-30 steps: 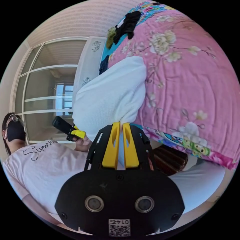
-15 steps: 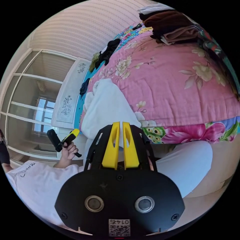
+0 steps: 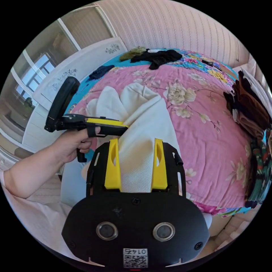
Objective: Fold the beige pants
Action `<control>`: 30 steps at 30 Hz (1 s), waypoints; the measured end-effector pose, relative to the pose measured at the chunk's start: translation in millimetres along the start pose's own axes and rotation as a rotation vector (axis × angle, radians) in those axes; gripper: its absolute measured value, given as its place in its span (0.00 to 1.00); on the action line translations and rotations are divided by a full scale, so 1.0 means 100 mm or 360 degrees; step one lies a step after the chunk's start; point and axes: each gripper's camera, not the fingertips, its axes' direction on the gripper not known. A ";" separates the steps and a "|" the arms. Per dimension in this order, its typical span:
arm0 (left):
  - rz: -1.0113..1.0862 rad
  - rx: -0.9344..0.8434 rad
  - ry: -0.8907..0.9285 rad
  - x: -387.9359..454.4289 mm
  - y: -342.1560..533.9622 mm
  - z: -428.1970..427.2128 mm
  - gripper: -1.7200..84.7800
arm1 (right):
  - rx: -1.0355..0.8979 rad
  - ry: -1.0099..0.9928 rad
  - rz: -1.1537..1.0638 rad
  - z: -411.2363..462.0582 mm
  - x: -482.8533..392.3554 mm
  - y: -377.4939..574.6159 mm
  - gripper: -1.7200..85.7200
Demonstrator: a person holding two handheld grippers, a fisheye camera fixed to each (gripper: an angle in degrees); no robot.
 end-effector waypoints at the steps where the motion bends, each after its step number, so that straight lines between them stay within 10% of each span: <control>1: 0.0009 0.0046 0.0042 0.00 0.05 -0.02 0.05 | -0.0160 0.0014 -0.0015 0.12 0.04 0.01 0.17; 19: -0.0446 0.0068 0.0370 0.05 2.15 -0.33 0.04 | -0.0345 -0.0619 0.0402 -0.32 0.83 1.27 0.03; 30: -0.0339 0.0570 -0.0244 -0.04 1.95 -1.37 0.13 | 0.0102 -0.0432 0.0004 -0.88 0.62 0.64 0.16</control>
